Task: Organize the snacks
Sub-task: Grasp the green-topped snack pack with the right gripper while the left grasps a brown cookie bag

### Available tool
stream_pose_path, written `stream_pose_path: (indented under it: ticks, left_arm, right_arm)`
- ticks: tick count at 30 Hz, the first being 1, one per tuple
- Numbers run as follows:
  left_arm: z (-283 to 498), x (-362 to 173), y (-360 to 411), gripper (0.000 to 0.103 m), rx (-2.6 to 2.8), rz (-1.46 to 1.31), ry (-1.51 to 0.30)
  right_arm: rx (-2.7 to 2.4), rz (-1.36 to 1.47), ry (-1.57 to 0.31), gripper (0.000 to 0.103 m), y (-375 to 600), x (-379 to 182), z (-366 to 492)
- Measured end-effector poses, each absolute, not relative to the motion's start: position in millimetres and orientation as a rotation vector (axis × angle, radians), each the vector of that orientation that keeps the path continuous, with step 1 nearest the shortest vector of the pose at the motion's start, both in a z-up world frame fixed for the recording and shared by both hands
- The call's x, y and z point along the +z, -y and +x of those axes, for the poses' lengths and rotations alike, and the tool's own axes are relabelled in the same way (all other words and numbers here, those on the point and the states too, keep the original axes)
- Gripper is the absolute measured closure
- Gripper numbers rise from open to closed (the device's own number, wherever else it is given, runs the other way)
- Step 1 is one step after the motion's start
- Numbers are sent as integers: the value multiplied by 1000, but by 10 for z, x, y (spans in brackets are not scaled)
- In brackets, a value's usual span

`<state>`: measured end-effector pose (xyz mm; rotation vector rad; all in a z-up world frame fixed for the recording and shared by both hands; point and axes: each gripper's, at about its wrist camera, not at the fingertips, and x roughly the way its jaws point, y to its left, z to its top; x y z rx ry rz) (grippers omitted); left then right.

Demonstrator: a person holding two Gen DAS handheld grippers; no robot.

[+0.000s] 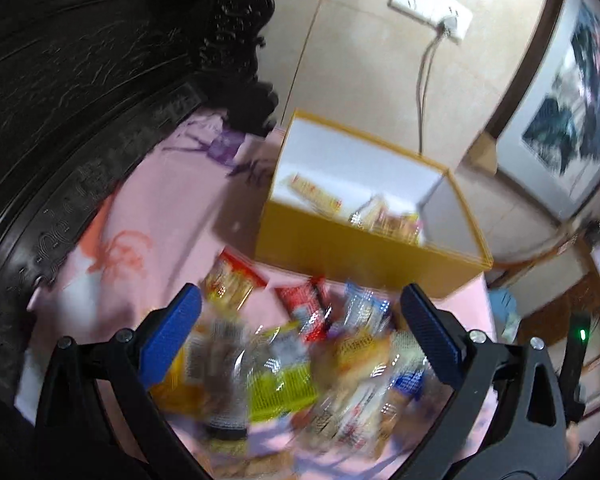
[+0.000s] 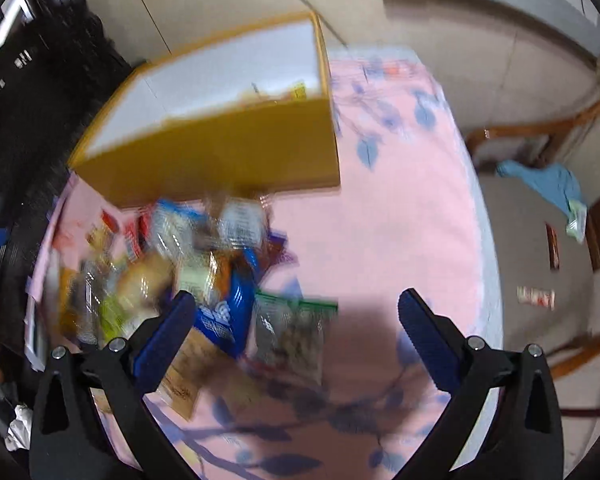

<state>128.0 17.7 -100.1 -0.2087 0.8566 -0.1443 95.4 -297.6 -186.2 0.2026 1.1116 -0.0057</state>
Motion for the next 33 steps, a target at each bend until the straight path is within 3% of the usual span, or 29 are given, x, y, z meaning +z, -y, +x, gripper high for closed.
stream_pose_path:
  ticks: [9, 30, 33]
  left_arm:
    - [779, -1269, -496, 2, -70, -228, -964]
    - [417, -1354, -715, 2, -20, -220, -1029]
    - [354, -1377, -773, 2, -1, -231, -1040]
  right_arm:
    - [-51, 113, -1159, 1, 2826, -2256, 829]
    - [-93, 16, -1218, 2, 2740, -2551, 1127]
    - [-69, 26, -1230, 13, 2731, -2615, 1147]
